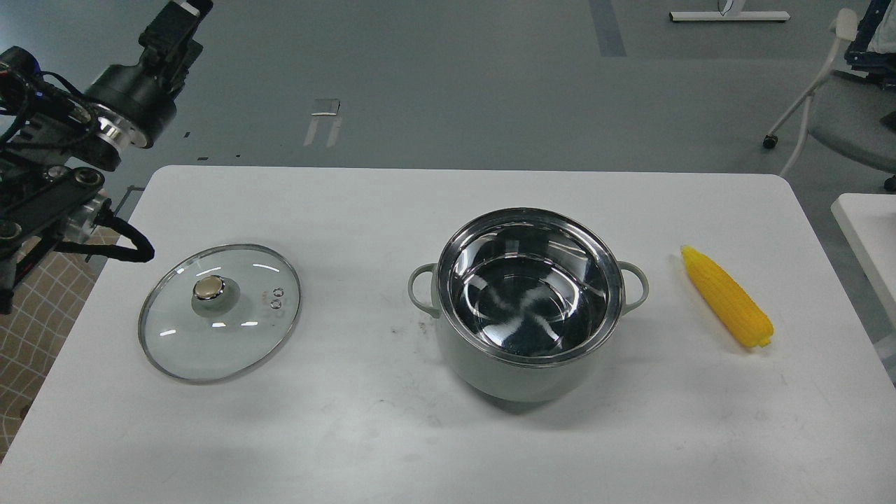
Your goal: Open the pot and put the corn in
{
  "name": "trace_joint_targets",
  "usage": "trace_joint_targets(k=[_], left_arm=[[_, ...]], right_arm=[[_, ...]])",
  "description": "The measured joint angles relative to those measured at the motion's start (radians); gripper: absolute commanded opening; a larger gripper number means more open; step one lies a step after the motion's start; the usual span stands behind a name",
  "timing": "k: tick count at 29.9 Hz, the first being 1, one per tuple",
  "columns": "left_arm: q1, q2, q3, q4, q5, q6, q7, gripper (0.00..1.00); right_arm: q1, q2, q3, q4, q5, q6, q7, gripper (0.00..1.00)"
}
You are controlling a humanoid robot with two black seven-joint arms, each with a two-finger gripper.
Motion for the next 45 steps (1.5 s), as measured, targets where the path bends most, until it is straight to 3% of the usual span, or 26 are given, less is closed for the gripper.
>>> trace_joint_targets(k=[5, 13, 26, 36, 38, 41, 42, 45], left_arm=[[-0.014, -0.018, -0.053, -0.049, -0.042, -0.091, 0.0, 0.94], [-0.011, -0.031, -0.116, -0.087, -0.145, -0.214, 0.0, 0.95], [-0.006, -0.047, -0.118, -0.09, -0.174, -0.228, 0.0, 0.95], [-0.005, -0.047, -0.12, -0.104, -0.174, -0.227, 0.0, 0.95], [-0.005, -0.045, -0.12, -0.105, -0.174, -0.227, 0.0, 0.95], [-0.005, -0.043, -0.121, -0.109, -0.174, -0.227, 0.0, 0.95], [-0.005, -0.042, -0.121, -0.111, -0.174, -0.227, 0.0, 0.95], [-0.005, -0.039, -0.124, -0.116, -0.174, -0.227, 0.0, 0.95]], right_arm=[[-0.084, -0.007, 0.0, 0.149, -0.244, 0.0, 0.001, 1.0], [-0.122, 0.004, -0.089, 0.194, -0.559, 0.0, 0.014, 1.0], [-0.124, 0.115, -0.163, 0.119, -0.839, -0.001, 0.032, 0.99], [-0.12, 0.192, -0.186, 0.031, -0.93, -0.014, 0.03, 0.92], [-0.119, 0.201, -0.201, 0.018, -0.935, -0.027, 0.03, 0.87], [-0.119, 0.224, -0.213, -0.003, -0.936, -0.037, 0.029, 0.53], [-0.119, 0.227, -0.214, -0.006, -0.936, -0.038, 0.028, 0.33], [-0.119, 0.234, -0.214, -0.009, -0.936, -0.039, 0.023, 0.02]])
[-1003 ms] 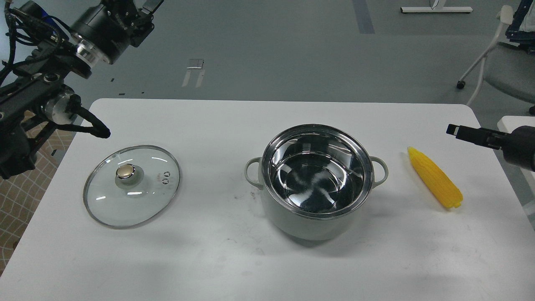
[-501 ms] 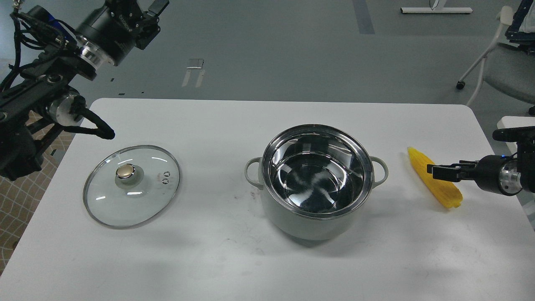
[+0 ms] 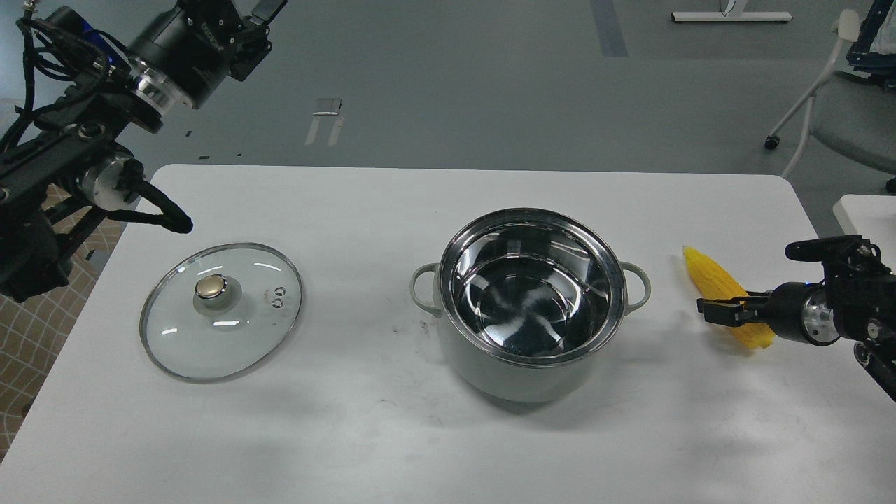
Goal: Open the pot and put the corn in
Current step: 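Lift the corn cob upward with the right gripper, then move the corn cob over the pot and lower it inside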
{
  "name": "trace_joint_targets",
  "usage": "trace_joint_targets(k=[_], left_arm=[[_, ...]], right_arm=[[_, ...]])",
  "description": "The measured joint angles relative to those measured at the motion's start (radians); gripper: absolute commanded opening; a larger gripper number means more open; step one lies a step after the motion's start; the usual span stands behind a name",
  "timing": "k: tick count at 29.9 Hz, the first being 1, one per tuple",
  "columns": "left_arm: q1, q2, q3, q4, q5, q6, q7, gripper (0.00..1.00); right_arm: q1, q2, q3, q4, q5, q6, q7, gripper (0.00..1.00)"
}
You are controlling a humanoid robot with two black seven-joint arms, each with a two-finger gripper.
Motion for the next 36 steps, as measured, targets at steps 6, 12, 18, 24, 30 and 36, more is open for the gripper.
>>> trace_joint_targets(k=[6, 12, 18, 24, 30, 36], left_arm=[[0.0, 0.001, -0.008, -0.003, 0.0, 0.0, 0.0, 0.95], [0.001, 0.001, -0.009, -0.003, 0.0, 0.0, 0.0, 0.95], [0.001, -0.001, -0.009, -0.003, 0.0, 0.0, 0.0, 0.95], [0.0, -0.002, -0.009, -0.002, 0.0, 0.0, 0.0, 0.96], [-0.003, -0.001, -0.009, -0.002, 0.0, 0.001, 0.0, 0.96], [-0.003, 0.002, -0.009, -0.002, 0.0, 0.001, 0.0, 0.96]], right_arm=[[-0.003, 0.006, 0.0, 0.005, 0.003, 0.003, -0.005, 0.0], [0.032, -0.046, 0.035, 0.139, 0.033, 0.012, -0.005, 0.0], [0.137, -0.138, 0.063, 0.336, 0.102, 0.038, -0.005, 0.0], [0.243, -0.131, 0.061, 0.472, 0.121, 0.04, -0.002, 0.0], [0.298, -0.062, 0.053, 0.576, 0.137, 0.04, -0.001, 0.0], [0.276, -0.038, -0.017, 0.648, 0.131, 0.039, -0.005, 0.0]])
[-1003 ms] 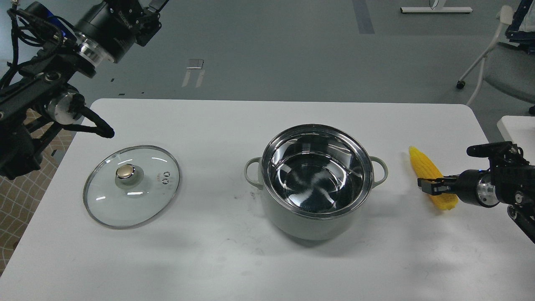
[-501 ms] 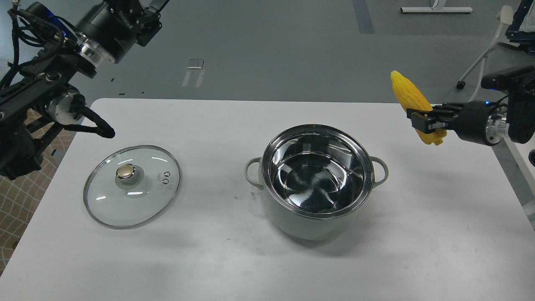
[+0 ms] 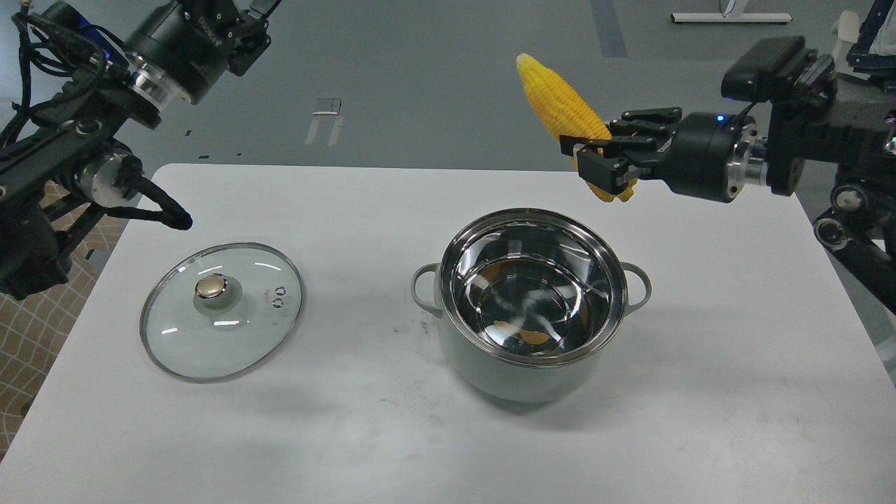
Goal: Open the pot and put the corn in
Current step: 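Move the corn cob over the pot and lower it inside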
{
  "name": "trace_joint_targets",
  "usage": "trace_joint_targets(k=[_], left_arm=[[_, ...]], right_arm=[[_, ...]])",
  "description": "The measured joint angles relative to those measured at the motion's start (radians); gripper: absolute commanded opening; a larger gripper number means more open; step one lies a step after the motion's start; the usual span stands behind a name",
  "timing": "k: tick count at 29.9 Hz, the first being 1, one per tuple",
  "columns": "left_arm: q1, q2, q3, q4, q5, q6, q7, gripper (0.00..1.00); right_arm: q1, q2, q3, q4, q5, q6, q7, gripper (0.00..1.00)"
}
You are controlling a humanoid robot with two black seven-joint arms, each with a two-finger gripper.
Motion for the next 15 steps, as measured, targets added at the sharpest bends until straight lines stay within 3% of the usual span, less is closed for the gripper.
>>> trace_joint_targets(k=[15], left_arm=[[0.001, -0.003, 0.001, -0.016, 0.0, -0.001, 0.0, 0.96]], right_arm=[[-0.002, 0.014, -0.198, 0.003, -0.077, 0.0, 0.001, 0.0]])
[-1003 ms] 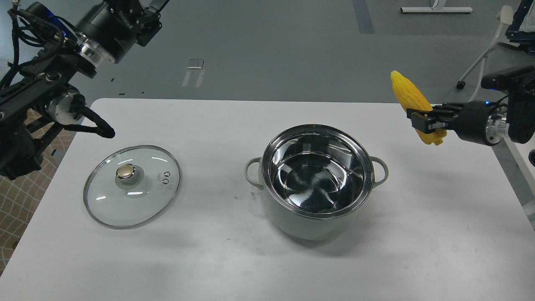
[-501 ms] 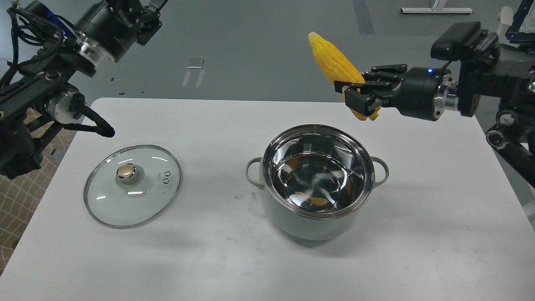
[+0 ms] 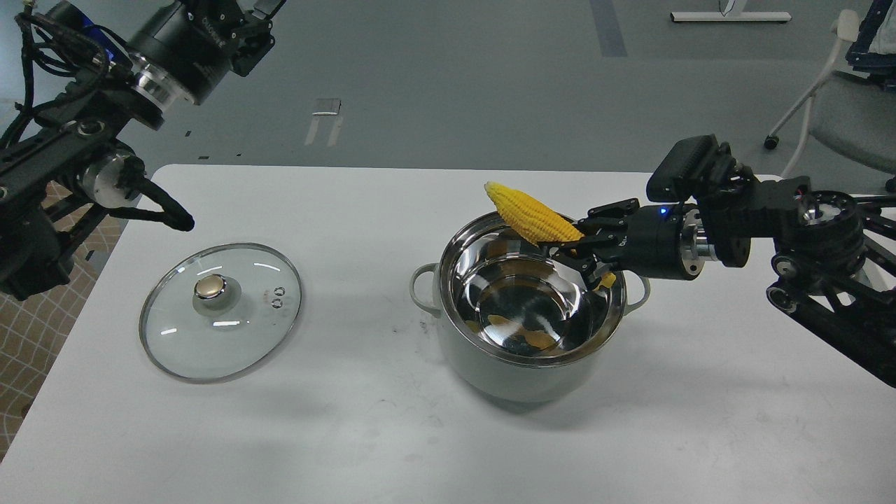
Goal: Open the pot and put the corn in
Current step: 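Move the corn cob over the pot and lower it inside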
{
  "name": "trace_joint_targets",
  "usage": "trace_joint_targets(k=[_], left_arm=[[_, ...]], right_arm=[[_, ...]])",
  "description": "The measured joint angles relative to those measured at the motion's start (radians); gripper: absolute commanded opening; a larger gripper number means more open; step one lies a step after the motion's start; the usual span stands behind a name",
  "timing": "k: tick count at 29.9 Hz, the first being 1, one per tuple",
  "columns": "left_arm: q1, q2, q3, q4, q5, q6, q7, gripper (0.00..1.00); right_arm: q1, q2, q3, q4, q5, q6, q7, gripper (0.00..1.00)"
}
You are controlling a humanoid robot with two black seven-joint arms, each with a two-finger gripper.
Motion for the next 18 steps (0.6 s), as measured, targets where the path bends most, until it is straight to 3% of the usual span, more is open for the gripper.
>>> trace_joint_targets(k=[11, 18], left_arm=[[0.003, 0.005, 0.0, -0.001, 0.0, 0.001, 0.0, 0.96], [0.005, 0.005, 0.001, -0.001, 0.0, 0.0, 0.0, 0.96]], right_arm=[[-0.006, 0.029, -0.05, -0.003, -0.037, 0.0, -0.004, 0.02], [-0.015, 0.041, -0.069, -0.006, -0.041, 0.0, -0.014, 0.14]])
